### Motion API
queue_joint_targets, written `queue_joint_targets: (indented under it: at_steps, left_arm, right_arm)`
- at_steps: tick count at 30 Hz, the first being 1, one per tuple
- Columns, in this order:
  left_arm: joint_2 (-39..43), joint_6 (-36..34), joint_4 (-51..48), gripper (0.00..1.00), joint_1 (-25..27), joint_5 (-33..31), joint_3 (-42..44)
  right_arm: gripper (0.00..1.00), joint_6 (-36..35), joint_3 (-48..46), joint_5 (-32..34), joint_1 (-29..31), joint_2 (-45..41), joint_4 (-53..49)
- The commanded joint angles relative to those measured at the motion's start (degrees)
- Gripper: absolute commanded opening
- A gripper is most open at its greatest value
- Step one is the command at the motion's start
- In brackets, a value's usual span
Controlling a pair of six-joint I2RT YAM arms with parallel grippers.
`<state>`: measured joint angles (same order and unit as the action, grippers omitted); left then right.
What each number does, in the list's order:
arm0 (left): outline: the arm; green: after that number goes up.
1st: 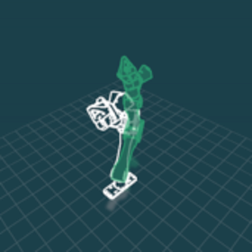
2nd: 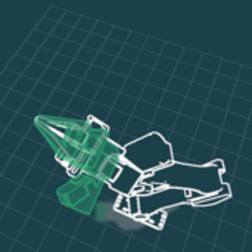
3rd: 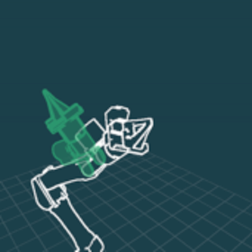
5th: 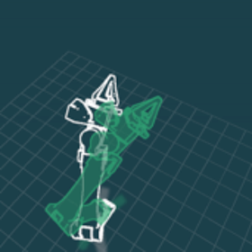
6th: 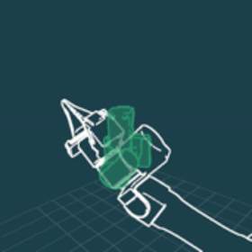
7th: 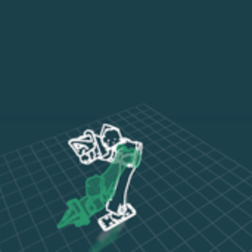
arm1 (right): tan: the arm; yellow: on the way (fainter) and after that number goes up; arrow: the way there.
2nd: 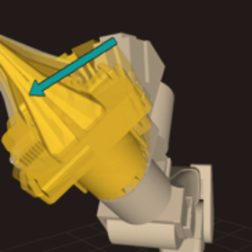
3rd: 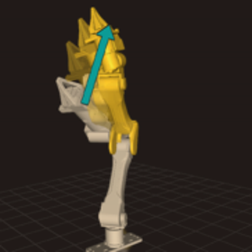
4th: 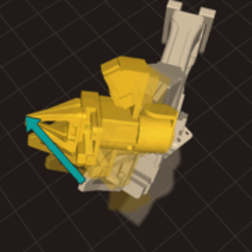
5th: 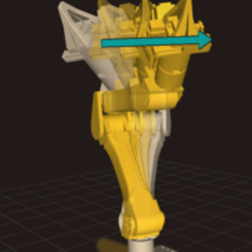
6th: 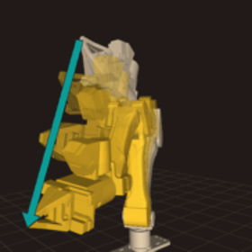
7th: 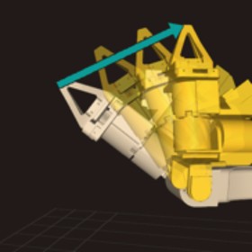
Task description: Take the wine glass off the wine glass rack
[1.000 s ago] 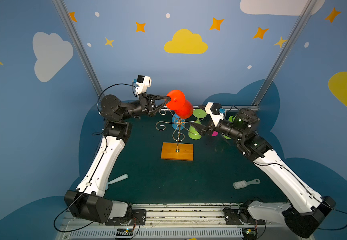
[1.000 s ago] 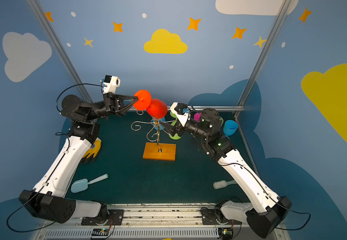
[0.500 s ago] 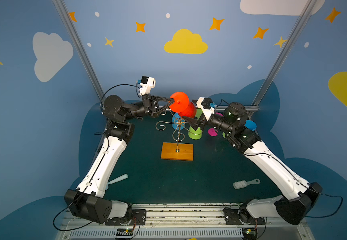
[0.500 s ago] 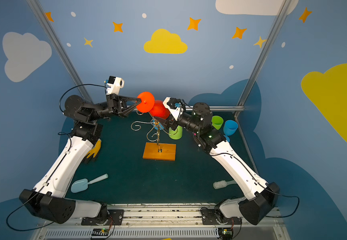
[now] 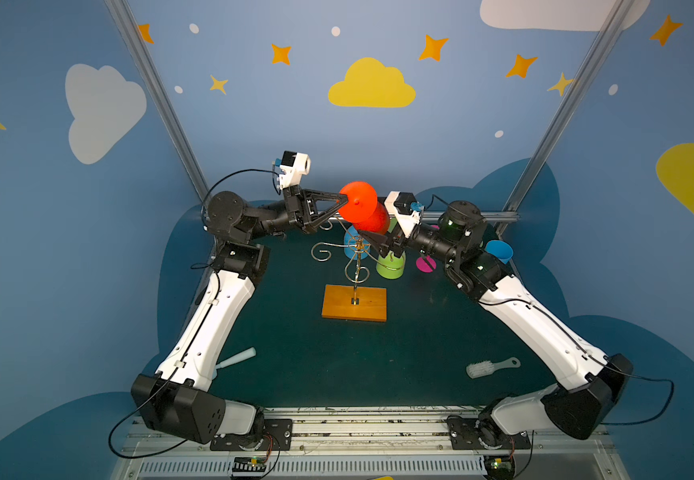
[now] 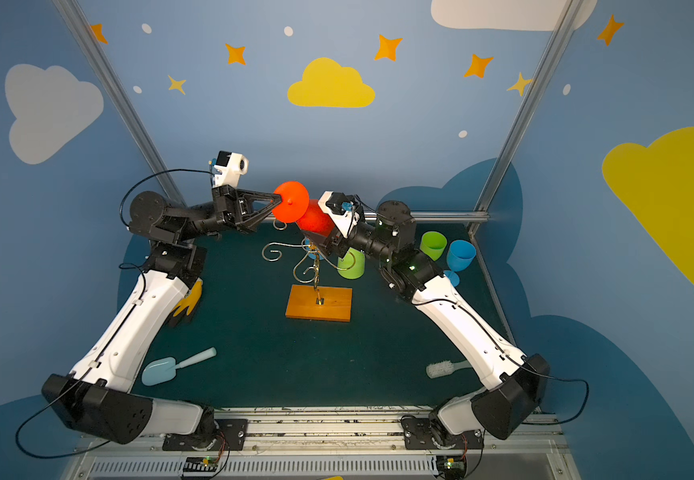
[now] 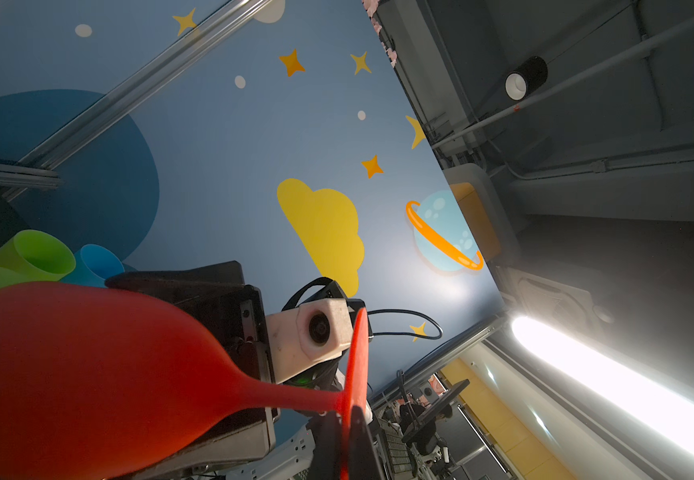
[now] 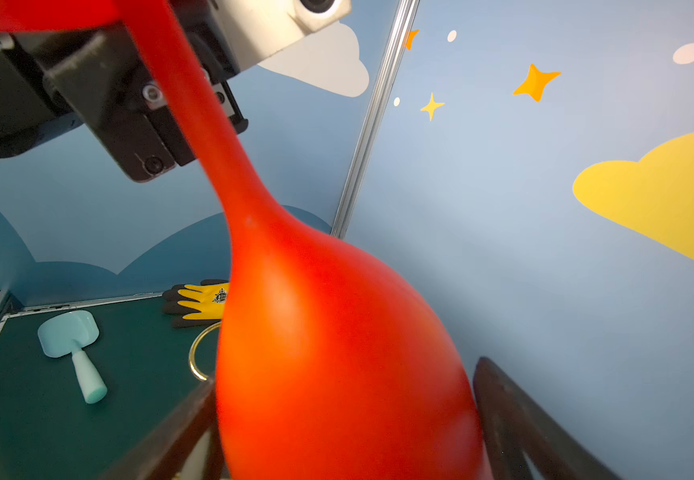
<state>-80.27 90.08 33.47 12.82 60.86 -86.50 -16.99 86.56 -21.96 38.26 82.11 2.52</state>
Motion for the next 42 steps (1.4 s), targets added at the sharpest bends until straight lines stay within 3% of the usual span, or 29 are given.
queue_joint_targets:
  at_steps: [1,9,12,15,17,20,28,33,42]
  left_arm:
    - [0.4,1.3,3.6,0.03,0.3,1.0,0.1]
    - [0.4,-1.8,1.0,0.03,0.4,0.6,-0.4]
    - [0.4,-3.5,-0.4,0.07,0.4,0.1,-0.5]
    - [0.0,-4.3,-0.8,0.22,0.3,-0.5,-0.5]
    - [0.2,-5.5,-1.0,0.37,0.3,-1.1,-0.3]
    - [1.0,-10.5,-4.6,0.52,0.2,-2.3,-0.1]
    - [2.4,-31.5,-17.2,0.59,-0.1,-8.8,1.5]
    - [4.5,-54.3,-23.2,0.56,1.1,-18.3,3.5]
    - [10.4,-93.4,-19.5,0.50,8.4,-31.0,10.8]
  right_arm:
    - [0.87,-0.1,2.7,1.3,0.8,1.2,-0.2]
    - [0.69,-0.1,2.7,3.1,2.4,-1.2,-4.0]
    - [0.63,-0.1,2.0,5.0,3.3,-2.9,-6.8]
    - [0.60,-0.1,1.6,7.9,4.1,-4.8,-9.7]
    - [0.58,0.2,1.9,9.8,4.4,-6.0,-12.6]
    - [0.57,1.9,2.6,12.6,4.5,-8.1,-17.8]
    - [0.54,7.7,8.4,20.2,4.4,-11.9,-37.1]
    - [0.51,10.6,14.4,22.9,4.5,-10.5,-48.9]
    - [0.49,12.5,22.9,24.1,4.5,-6.1,-59.3]
